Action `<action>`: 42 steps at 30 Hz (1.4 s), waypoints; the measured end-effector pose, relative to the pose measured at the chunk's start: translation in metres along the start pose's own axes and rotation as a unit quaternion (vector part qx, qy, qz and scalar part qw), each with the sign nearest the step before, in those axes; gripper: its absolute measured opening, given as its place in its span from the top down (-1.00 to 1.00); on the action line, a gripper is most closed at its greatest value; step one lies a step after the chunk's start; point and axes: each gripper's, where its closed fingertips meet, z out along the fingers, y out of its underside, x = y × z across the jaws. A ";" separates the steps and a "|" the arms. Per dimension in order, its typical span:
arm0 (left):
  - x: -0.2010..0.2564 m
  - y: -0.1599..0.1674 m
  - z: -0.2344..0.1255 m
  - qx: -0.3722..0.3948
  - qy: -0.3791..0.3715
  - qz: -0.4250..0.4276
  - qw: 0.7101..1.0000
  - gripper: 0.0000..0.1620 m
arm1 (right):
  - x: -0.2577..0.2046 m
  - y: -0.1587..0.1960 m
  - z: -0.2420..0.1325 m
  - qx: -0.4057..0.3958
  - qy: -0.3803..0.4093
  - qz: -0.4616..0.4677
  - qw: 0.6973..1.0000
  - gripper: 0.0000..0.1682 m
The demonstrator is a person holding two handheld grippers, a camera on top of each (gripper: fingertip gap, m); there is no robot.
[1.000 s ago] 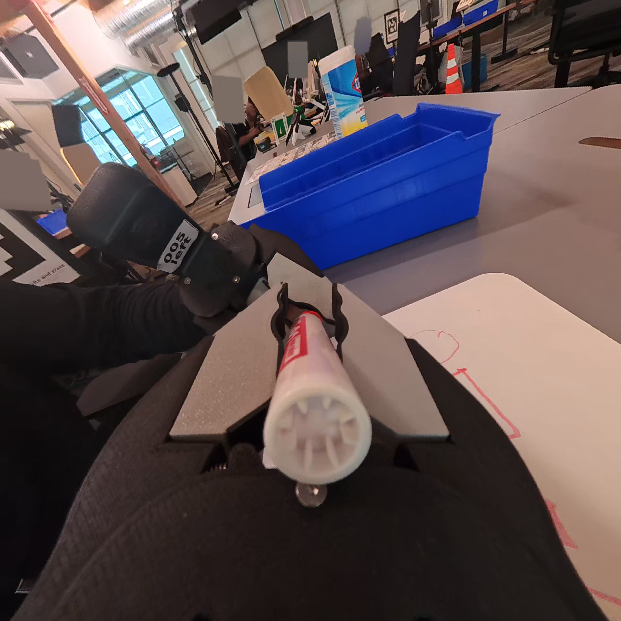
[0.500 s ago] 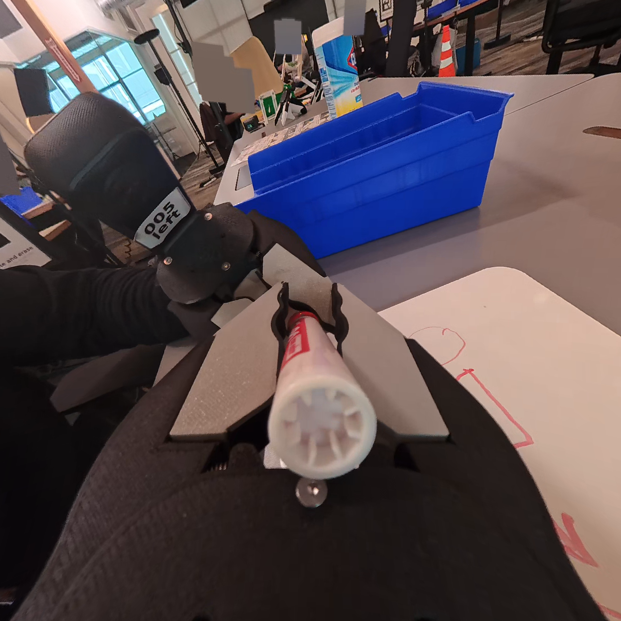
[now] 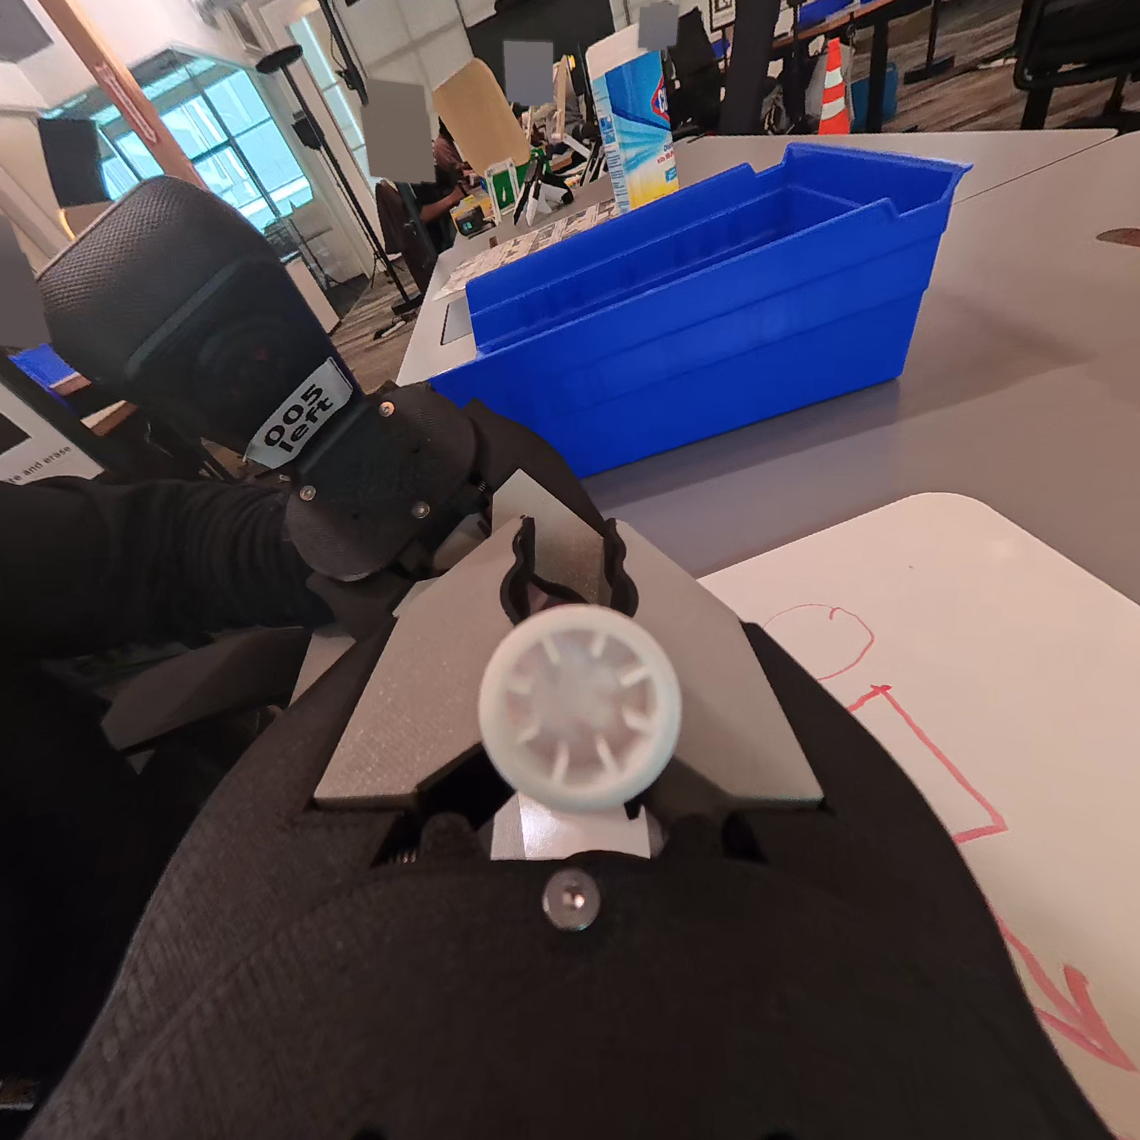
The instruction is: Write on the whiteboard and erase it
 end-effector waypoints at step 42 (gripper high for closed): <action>0.066 -0.019 -0.022 0.040 0.277 -0.143 0.949 0.94 | -0.047 -0.007 0.001 0.006 -0.127 -0.031 0.991 0.77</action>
